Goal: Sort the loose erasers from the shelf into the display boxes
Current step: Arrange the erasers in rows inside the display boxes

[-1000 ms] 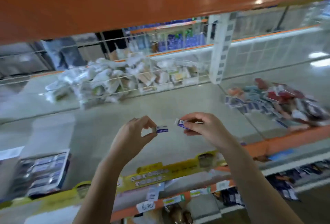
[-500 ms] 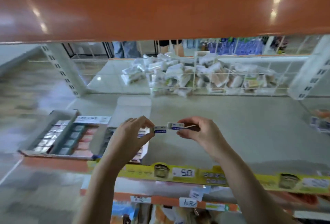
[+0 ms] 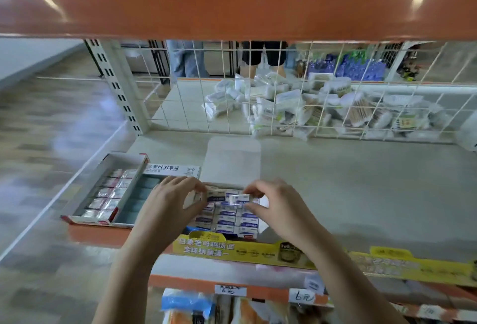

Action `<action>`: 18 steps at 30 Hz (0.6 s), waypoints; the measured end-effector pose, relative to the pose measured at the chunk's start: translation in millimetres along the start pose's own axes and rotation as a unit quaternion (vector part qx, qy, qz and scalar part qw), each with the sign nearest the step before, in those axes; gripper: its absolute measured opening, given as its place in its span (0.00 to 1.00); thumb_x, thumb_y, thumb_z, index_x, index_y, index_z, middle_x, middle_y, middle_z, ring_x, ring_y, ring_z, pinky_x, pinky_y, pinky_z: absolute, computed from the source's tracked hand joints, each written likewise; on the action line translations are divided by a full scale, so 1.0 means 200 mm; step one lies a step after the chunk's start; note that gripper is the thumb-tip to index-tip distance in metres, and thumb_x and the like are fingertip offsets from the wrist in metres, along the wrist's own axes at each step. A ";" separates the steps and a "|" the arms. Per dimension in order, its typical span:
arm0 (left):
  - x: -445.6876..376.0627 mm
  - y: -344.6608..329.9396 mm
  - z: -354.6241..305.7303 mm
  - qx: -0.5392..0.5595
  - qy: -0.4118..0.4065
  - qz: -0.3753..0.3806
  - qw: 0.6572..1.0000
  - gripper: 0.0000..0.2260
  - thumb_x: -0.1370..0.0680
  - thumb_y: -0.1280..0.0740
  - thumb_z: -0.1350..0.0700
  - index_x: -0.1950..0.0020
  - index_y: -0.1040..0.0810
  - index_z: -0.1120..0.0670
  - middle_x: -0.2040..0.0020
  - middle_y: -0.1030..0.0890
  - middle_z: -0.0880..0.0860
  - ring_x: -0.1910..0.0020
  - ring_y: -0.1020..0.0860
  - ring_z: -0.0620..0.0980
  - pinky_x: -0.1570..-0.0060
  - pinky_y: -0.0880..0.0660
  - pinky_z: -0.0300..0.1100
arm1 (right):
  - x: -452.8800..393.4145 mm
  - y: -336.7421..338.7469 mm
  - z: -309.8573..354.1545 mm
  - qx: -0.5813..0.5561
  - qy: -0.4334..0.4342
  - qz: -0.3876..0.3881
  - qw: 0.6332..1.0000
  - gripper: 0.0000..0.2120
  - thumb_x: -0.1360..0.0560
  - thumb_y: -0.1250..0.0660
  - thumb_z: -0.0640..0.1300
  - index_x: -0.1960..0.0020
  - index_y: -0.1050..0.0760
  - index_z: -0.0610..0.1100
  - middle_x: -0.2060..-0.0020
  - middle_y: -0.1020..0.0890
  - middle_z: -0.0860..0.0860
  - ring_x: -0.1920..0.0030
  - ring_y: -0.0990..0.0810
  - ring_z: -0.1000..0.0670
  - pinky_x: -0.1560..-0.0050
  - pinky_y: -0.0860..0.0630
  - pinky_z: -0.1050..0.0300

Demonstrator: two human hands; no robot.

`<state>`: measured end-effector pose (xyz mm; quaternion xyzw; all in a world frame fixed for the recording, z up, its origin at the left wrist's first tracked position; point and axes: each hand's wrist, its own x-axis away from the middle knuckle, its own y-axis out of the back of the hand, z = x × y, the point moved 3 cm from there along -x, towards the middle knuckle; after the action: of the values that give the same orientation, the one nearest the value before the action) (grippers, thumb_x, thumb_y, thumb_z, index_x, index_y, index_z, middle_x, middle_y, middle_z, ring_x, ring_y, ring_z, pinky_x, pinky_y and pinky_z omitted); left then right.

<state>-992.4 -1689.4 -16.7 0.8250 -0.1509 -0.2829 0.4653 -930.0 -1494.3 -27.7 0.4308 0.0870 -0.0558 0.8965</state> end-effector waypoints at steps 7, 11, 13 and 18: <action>0.02 0.01 0.11 0.007 -0.016 0.009 1.000 0.09 0.33 0.24 0.58 0.55 0.20 0.51 0.52 0.18 0.46 0.49 0.21 0.50 0.51 0.25 0.47 | -0.01 -0.13 0.07 0.064 0.020 0.014 0.998 0.12 0.27 0.31 0.49 0.45 0.22 0.46 0.54 0.19 0.51 0.51 0.26 0.52 0.49 0.35 0.62; 0.03 0.02 0.15 0.010 -0.020 0.014 1.000 0.09 0.32 0.25 0.57 0.54 0.20 0.51 0.52 0.18 0.46 0.50 0.21 0.50 0.52 0.23 0.48 | -0.02 -0.18 0.08 0.087 0.024 -0.001 0.996 0.10 0.26 0.32 0.48 0.46 0.22 0.46 0.55 0.19 0.54 0.52 0.26 0.55 0.43 0.38 0.62; 0.03 0.02 0.17 0.010 -0.027 0.011 1.000 0.09 0.32 0.24 0.57 0.54 0.20 0.51 0.54 0.18 0.46 0.52 0.21 0.50 0.54 0.23 0.47 | -0.03 -0.20 0.08 0.112 0.020 -0.006 0.994 0.09 0.26 0.31 0.47 0.48 0.21 0.46 0.56 0.19 0.53 0.52 0.26 0.54 0.44 0.35 0.60; 0.03 0.04 0.19 0.008 -0.040 0.003 0.999 0.10 0.33 0.23 0.58 0.55 0.19 0.51 0.56 0.19 0.45 0.54 0.21 0.50 0.55 0.23 0.46 | -0.05 -0.25 0.06 0.166 -0.001 -0.020 0.986 0.08 0.35 0.24 0.44 0.57 0.19 0.45 0.61 0.22 0.51 0.57 0.24 0.49 0.54 0.27 0.56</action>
<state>-1010.2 -1722.6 -28.4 0.8163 -0.1747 -0.3132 0.4528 -946.6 -1535.0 -56.0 0.5718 0.0846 -0.0880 0.8113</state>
